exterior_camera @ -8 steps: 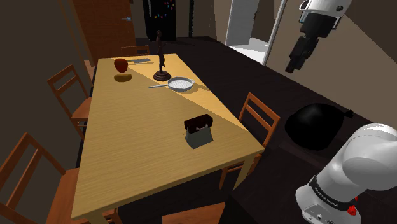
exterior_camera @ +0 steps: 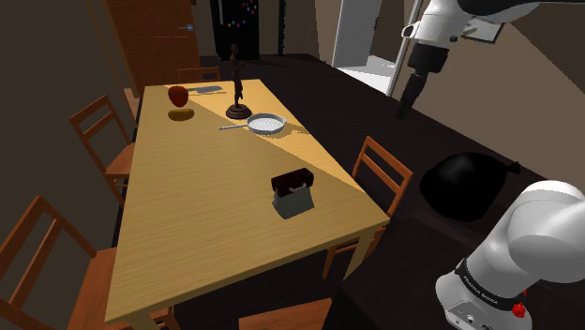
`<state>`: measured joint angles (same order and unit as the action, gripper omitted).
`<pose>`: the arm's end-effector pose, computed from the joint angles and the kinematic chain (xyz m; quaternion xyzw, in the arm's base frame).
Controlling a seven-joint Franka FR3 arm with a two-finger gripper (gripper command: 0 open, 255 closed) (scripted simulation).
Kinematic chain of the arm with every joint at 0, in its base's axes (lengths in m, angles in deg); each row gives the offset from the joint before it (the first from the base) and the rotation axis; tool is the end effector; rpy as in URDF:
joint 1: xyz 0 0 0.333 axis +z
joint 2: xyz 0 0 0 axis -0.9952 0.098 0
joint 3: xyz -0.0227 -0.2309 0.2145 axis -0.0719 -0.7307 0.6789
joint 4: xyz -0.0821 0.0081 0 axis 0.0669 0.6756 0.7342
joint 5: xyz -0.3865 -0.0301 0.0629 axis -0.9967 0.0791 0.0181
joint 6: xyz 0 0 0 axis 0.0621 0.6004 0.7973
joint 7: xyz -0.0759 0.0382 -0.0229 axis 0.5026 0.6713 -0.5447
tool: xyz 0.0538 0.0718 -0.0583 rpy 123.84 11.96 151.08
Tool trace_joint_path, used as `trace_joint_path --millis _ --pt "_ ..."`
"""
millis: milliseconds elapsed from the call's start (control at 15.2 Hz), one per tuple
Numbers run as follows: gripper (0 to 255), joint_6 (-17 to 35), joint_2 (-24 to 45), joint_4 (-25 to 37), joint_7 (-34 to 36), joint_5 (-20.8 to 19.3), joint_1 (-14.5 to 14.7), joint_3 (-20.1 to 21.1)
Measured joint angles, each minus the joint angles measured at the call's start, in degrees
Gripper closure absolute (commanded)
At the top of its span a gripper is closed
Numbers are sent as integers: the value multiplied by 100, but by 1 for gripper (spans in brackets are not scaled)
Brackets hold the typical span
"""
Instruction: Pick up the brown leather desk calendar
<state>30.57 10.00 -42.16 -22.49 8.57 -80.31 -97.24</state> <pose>0.3509 -0.0246 0.5852 -0.9872 -0.1461 -0.0086 0.0634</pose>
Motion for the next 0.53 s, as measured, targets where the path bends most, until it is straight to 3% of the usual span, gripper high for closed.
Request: trace_joint_path --millis 528 --pt "0 967 1527 207 -1755 -42 487 -412"
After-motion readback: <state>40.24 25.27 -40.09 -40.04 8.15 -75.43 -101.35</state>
